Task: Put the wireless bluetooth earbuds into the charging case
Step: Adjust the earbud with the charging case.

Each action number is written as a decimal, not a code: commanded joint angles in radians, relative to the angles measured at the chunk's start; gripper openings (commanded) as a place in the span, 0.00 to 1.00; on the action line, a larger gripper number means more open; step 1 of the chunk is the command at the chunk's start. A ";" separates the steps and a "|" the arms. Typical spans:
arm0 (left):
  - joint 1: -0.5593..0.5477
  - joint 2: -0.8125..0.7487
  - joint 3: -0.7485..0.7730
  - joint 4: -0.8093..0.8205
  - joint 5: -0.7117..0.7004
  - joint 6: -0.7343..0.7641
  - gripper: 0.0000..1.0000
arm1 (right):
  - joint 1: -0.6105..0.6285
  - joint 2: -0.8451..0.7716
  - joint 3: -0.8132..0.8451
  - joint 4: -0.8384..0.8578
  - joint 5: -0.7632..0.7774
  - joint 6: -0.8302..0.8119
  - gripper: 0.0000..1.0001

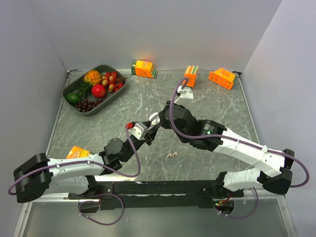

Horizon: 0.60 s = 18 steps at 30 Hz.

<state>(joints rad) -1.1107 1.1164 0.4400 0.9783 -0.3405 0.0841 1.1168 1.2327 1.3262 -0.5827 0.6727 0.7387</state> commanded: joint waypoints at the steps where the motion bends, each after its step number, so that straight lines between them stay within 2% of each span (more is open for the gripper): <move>1: -0.008 -0.023 0.036 0.049 -0.014 -0.017 0.01 | 0.008 -0.012 -0.016 0.006 0.018 -0.002 0.00; 18: -0.006 -0.012 0.043 0.054 -0.025 -0.026 0.01 | 0.012 -0.036 -0.041 0.011 0.007 -0.004 0.00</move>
<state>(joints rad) -1.1110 1.1164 0.4404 0.9558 -0.3565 0.0811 1.1168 1.2243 1.3010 -0.5755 0.6724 0.7391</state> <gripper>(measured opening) 0.330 0.276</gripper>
